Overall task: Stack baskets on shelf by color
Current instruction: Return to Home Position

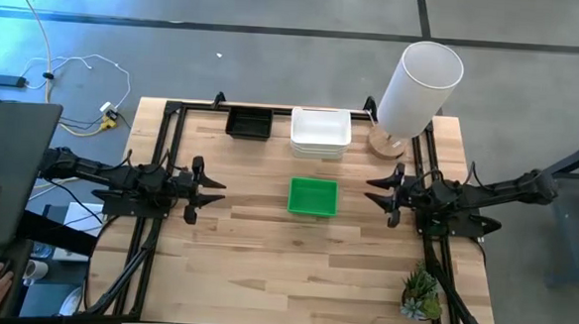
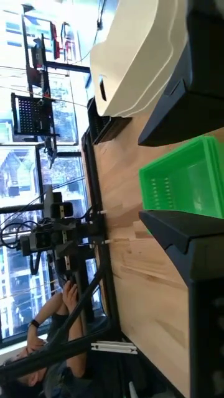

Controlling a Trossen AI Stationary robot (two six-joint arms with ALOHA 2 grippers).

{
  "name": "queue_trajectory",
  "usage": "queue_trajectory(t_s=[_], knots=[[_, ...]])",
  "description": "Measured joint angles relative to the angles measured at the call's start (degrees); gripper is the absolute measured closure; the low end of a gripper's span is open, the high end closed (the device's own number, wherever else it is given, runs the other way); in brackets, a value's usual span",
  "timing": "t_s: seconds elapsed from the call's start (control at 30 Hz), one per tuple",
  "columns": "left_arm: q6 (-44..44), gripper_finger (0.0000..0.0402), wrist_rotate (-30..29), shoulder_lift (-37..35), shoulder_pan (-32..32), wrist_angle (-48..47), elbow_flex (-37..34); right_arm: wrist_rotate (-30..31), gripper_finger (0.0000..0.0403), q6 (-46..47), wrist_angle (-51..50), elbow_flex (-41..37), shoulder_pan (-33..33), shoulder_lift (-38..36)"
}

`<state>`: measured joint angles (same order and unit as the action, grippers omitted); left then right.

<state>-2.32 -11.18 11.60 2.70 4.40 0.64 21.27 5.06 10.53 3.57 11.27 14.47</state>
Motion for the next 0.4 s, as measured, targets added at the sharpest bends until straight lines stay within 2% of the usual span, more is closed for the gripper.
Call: queue_trajectory(t_s=[0.4], knots=[[-0.01,0.0282,0.04,0.0,0.04,-0.07,0.0,0.22,0.0238,1.97,-11.79,-0.02,0.0,-8.7]])
